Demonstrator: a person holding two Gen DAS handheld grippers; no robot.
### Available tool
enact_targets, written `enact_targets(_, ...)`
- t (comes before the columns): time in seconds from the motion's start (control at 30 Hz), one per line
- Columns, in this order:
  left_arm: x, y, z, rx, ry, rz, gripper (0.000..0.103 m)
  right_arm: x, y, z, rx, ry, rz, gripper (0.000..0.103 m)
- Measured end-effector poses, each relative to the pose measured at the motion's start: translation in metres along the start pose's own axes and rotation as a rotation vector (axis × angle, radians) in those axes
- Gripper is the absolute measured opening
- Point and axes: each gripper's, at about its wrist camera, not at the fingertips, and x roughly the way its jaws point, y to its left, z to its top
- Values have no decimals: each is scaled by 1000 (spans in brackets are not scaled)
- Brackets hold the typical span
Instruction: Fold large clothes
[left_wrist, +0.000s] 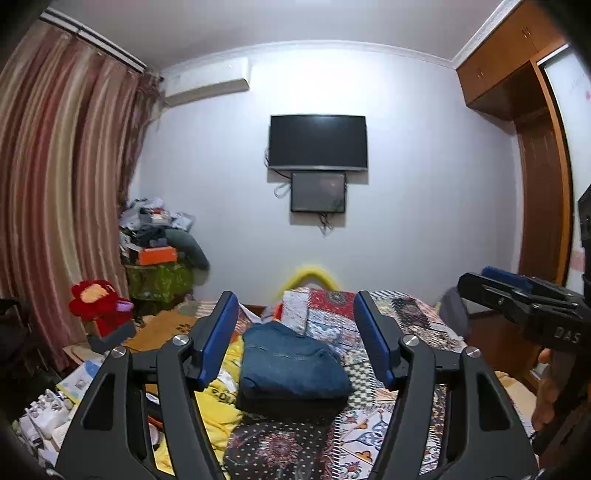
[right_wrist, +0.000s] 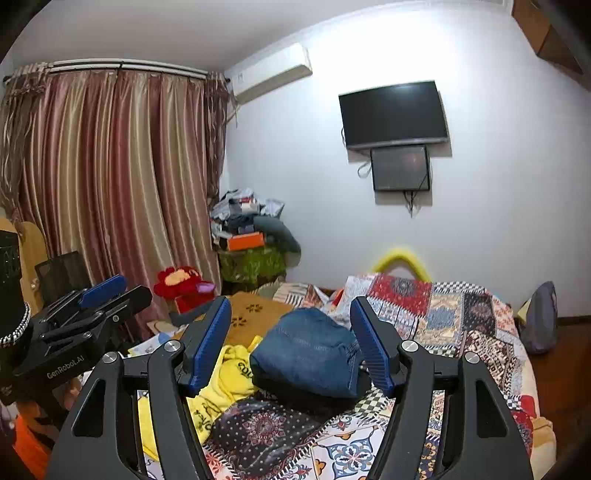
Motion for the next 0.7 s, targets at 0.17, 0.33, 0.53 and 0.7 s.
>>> enact_targets(0.17, -4, 0, -7, -27, -17, 33, 98, -4, 4, -5, -21, -45, -68, 96)
enact_targets(0.33, -1, 2, -11, -30, -3, 57, 99, -3, 6, -6, -28, -47, -118, 103)
enact_targets(0.53, 1, 6, -15, -35, 17, 64, 99, -2, 3, -5, -19, -29, -128, 103)
enact_targets(0.7, 0, 4, -19, -36, 25, 65, 100, -6, 3, -9, -15, -25, -129, 103)
